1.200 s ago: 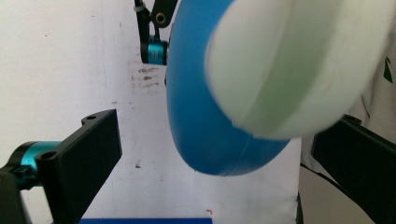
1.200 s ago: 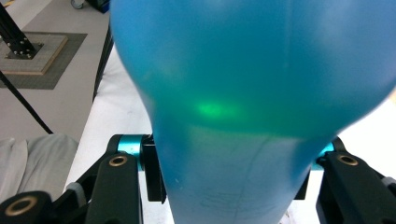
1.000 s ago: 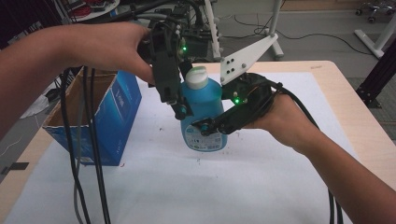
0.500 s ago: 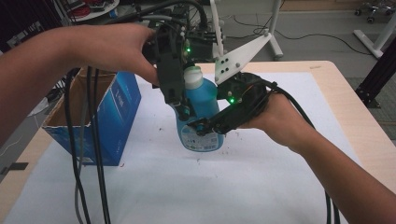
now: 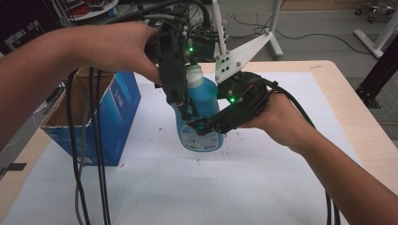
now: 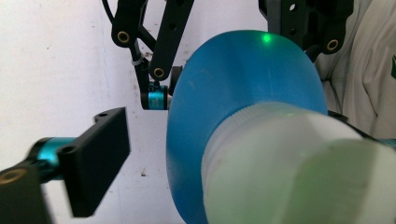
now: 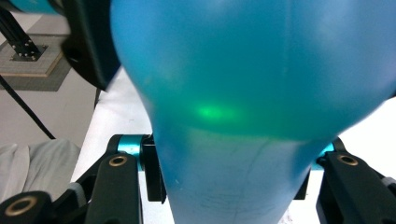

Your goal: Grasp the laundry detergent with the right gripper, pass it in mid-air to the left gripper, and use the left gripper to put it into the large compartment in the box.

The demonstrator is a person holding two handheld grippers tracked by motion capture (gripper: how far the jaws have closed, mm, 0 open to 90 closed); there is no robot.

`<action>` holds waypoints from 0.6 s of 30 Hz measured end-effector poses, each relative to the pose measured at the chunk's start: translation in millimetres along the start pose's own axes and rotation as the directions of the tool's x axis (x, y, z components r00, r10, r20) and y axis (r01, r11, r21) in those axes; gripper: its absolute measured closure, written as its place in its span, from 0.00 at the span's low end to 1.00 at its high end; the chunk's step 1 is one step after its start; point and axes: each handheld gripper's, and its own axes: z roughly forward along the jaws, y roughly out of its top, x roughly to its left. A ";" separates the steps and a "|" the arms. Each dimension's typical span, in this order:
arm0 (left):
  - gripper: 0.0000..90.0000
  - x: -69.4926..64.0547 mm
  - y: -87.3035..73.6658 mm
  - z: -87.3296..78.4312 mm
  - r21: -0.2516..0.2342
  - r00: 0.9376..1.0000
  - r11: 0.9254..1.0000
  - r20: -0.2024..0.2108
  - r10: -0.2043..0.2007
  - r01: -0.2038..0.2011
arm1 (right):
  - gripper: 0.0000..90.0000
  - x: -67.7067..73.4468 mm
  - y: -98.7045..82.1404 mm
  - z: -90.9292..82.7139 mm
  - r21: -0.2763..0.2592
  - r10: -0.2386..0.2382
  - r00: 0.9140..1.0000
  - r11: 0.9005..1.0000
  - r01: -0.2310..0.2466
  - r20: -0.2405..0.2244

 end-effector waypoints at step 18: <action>0.29 -1.0 1.3 0.0 -0.008 0.999 0.999 0.020 0.043 -0.043 | 0.51 0.6 0.4 0.1 -0.003 0.003 1.000 1.000 -0.003 0.002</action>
